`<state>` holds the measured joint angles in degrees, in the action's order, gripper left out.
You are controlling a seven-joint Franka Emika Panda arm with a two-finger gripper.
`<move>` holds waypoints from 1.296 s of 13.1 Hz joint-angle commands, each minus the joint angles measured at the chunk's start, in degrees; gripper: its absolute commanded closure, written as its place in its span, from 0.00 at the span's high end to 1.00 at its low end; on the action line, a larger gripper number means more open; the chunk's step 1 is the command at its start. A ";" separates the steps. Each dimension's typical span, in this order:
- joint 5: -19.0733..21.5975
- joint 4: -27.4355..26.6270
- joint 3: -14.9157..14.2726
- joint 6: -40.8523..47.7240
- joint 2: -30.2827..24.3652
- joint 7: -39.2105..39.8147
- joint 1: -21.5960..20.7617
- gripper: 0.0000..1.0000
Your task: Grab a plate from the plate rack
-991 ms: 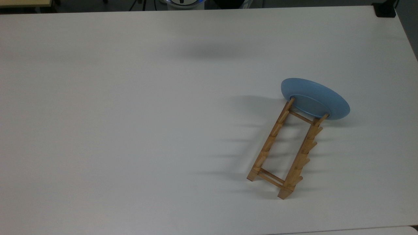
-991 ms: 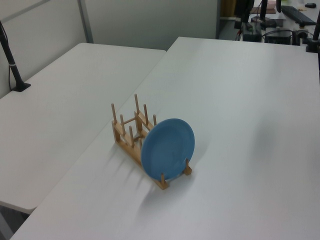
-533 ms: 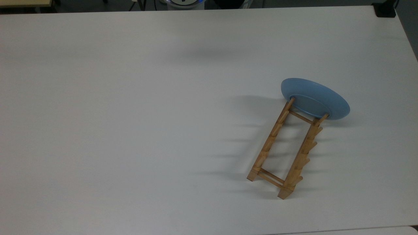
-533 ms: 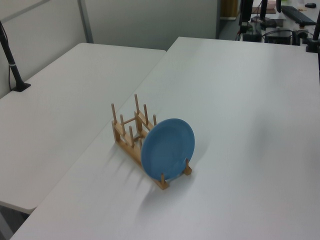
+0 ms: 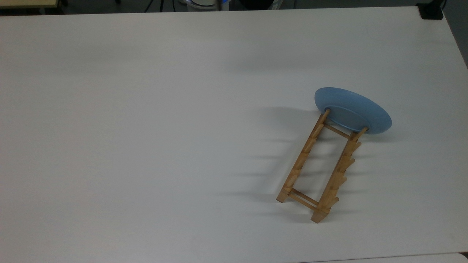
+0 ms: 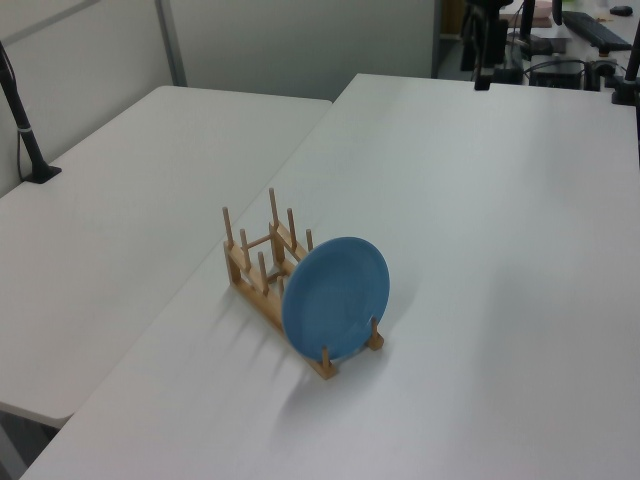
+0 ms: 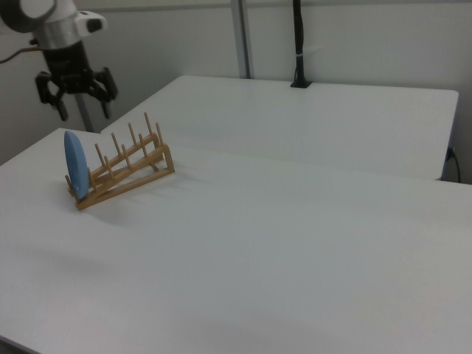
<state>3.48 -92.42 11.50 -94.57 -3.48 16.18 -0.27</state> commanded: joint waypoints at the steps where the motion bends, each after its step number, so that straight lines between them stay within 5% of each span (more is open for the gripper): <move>1: -2.41 -1.80 7.20 -9.46 -0.13 -10.86 -0.08 1.00; 3: -6.62 -4.51 11.33 -16.49 0.84 -19.47 -0.60 1.00; 6: -18.02 -8.21 16.09 -25.54 3.99 -32.91 -2.70 1.00; 14: -43.88 -7.52 16.19 -32.70 15.69 -55.18 -7.72 1.00; 17: -46.45 -6.55 16.19 -33.31 17.71 -57.57 -9.04 1.00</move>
<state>-40.44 -100.41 28.15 -127.14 12.39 -38.44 -7.51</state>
